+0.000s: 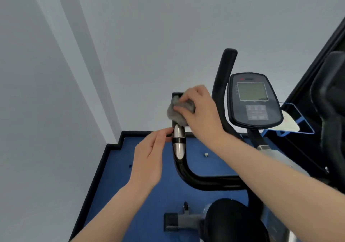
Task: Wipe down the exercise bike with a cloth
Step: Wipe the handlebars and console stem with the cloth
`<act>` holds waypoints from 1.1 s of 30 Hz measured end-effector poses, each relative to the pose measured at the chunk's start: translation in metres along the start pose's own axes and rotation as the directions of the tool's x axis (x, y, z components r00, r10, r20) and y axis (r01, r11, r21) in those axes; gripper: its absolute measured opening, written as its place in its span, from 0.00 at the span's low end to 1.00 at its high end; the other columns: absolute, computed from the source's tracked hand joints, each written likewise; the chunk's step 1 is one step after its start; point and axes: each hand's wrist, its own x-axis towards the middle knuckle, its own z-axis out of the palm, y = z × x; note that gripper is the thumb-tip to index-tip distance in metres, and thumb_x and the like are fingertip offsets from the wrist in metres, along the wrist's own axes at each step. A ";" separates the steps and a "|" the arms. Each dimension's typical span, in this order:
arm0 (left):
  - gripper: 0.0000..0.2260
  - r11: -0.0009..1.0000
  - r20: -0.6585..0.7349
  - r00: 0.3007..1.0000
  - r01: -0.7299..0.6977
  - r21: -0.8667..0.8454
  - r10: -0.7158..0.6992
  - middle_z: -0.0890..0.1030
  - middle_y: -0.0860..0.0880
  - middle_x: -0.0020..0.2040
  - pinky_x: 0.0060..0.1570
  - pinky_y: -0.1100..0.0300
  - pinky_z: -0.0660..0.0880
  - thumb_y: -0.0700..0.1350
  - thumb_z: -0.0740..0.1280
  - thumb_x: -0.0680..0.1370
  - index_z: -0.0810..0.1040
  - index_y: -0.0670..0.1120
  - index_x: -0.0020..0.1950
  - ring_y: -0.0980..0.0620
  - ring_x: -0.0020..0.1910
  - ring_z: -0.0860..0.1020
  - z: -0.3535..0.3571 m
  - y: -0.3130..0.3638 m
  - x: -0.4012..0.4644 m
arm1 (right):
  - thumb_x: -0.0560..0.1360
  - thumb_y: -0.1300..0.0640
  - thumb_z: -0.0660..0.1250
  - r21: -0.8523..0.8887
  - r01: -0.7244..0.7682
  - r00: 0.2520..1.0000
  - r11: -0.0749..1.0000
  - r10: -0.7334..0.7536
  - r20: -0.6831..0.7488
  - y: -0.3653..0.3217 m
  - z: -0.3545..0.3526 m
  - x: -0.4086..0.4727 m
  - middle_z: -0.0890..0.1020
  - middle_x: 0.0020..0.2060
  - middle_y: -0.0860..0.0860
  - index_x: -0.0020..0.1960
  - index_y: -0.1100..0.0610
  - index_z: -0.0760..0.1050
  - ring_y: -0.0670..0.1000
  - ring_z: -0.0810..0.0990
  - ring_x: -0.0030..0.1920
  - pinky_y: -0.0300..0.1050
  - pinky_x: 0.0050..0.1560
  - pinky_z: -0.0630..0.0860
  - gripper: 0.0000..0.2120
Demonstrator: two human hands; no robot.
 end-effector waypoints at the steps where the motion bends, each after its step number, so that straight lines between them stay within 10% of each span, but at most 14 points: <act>1: 0.17 1.000 -0.006 1.000 0.004 -0.002 -0.004 0.84 0.59 0.51 0.57 0.55 0.75 0.54 0.55 0.82 0.82 0.54 0.58 0.60 0.54 0.80 0.001 0.000 0.000 | 0.74 0.61 0.71 0.008 0.013 0.999 1.000 -0.012 -0.034 -0.004 -0.002 0.010 0.68 0.44 0.41 0.43 0.57 0.75 0.34 0.72 0.45 0.24 0.46 0.67 0.05; 13: 0.14 0.999 -0.047 0.999 0.007 -0.043 -0.009 0.84 0.59 0.50 0.53 0.59 0.75 0.50 0.57 0.83 0.83 0.55 0.55 0.60 0.52 0.81 0.006 0.002 -0.002 | 0.74 0.63 0.71 0.164 -0.087 0.988 0.983 0.106 -0.109 -0.008 0.004 0.001 0.73 0.45 0.49 0.43 0.53 0.72 0.35 0.72 0.45 0.26 0.47 0.66 0.09; 18: 0.15 0.997 -0.025 0.999 -0.033 -0.069 0.031 0.83 0.61 0.54 0.54 0.65 0.75 0.60 0.57 0.77 0.81 0.61 0.56 0.61 0.56 0.80 0.008 0.004 -0.010 | 0.75 0.58 0.71 0.250 -0.318 0.948 0.915 0.301 0.104 0.010 -0.003 -0.042 0.77 0.32 0.42 0.39 0.54 0.73 0.37 0.73 0.34 0.27 0.38 0.68 0.08; 29: 0.20 1.000 -0.035 0.999 -0.003 -0.031 0.002 0.79 0.61 0.62 0.66 0.49 0.73 0.57 0.56 0.80 0.77 0.53 0.67 0.61 0.62 0.76 0.016 -0.003 -0.022 | 0.73 0.61 0.73 0.072 0.028 1.000 0.997 -0.028 0.001 -0.014 -0.012 -0.008 0.73 0.45 0.41 0.45 0.55 0.79 0.38 0.75 0.48 0.25 0.51 0.67 0.04; 33: 0.23 1.000 -0.027 0.999 0.025 -0.001 -0.025 0.78 0.63 0.64 0.67 0.50 0.71 0.60 0.55 0.78 0.76 0.54 0.68 0.63 0.64 0.75 0.013 0.000 -0.022 | 0.75 0.57 0.70 -0.095 0.123 0.989 0.988 -0.114 0.093 -0.026 0.000 0.033 0.76 0.51 0.46 0.51 0.56 0.81 0.48 0.76 0.54 0.39 0.54 0.72 0.05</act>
